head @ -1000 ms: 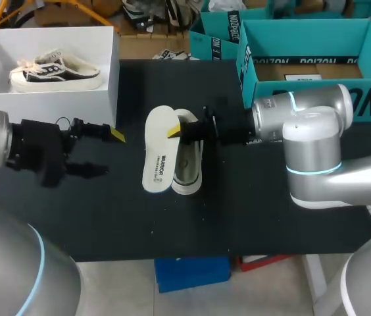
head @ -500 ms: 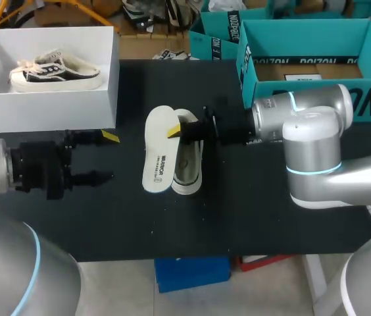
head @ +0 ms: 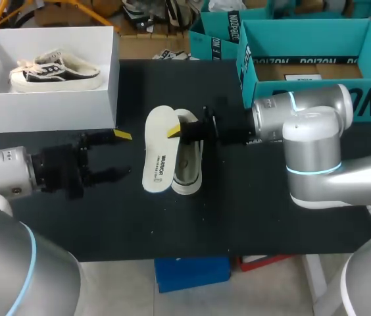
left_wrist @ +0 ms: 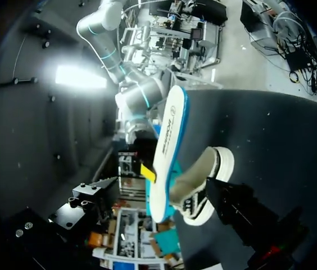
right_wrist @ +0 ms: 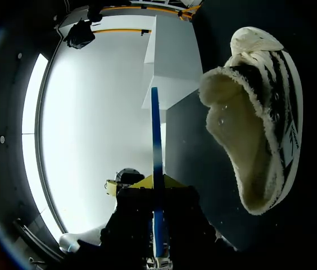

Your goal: Take the shoe out of the shoebox, open the shoe tongue, remove and reinsert the insole, then place the shoe into the shoebox

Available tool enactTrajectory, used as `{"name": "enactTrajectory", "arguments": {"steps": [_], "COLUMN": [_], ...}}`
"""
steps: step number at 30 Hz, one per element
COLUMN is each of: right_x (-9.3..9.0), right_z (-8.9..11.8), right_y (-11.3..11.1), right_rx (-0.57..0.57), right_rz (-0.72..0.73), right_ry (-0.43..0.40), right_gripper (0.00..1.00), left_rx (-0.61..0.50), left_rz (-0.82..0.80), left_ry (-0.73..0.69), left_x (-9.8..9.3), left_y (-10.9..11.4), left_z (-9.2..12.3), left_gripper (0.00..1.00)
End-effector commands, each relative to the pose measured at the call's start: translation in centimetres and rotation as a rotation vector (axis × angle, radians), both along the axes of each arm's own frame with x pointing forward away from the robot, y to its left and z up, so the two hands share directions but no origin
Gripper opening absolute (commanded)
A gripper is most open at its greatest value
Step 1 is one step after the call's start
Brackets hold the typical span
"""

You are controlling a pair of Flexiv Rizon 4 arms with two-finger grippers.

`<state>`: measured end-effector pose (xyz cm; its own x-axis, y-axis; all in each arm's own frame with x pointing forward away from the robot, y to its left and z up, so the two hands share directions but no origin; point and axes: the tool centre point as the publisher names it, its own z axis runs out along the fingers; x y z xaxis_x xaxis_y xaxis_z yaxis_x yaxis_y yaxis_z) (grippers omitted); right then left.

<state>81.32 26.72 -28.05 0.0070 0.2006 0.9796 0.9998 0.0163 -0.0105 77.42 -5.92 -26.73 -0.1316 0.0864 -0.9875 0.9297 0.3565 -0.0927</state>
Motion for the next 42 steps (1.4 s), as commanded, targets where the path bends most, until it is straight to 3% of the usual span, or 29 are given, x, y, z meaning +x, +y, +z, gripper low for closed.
{"name": "enactTrajectory", "arguments": {"steps": [1,6,11,13,14,19,26,32,37,42], "right_x": [0.0,0.0,0.0,0.0,0.0,0.0,0.0,0.0,0.0,0.0], "right_z": [-0.1,-0.1,-0.1,-0.1,-0.1,-0.1,-0.1,-0.1,-0.1,-0.1], "right_y": [0.1,0.1,0.1,0.1,0.1,0.1,0.1,0.1,0.1,0.1], "right_rx": [0.0,0.0,0.0,0.0,0.0,0.0,0.0,0.0,0.0,0.0], "right_rz": [-0.004,-0.004,-0.004,-0.004,-0.004,-0.004,-0.004,-0.004,-0.004,-0.004], "right_ry": [-0.001,-0.001,-0.001,-0.001,-0.001,-0.001,-0.001,-0.001,-0.001,-0.001], "right_gripper": [0.0,0.0,0.0,0.0,0.0,0.0,0.0,0.0,0.0,0.0], "left_rx": [0.004,0.004,-0.017,-0.023,-0.028,-0.046,-0.053,-0.065,-0.069,-0.072], "left_rz": [-0.002,0.025,0.039,0.036,0.035,0.02,-0.029,-0.051,-0.069,-0.093], "left_ry": [-0.018,-0.018,-0.019,-0.023,-0.025,-0.058,-0.081,-0.083,-0.083,-0.083], "left_x": [1.1,2.2,2.9,2.9,3.0,3.0,2.8,2.8,3.1,3.4], "left_y": [-1.8,-2.7,-3.1,-3.3,-3.4,-3.9,-4.0,-4.2,-4.3,-4.6], "left_z": [-0.7,-1.3,-1.3,-1.2,-1.2,-0.8,-1.0,-1.1,-1.3,-1.4], "left_gripper": [1.0,1.0,0.82,0.64,0.62,0.58,0.6,0.43,0.37,0.41]}}
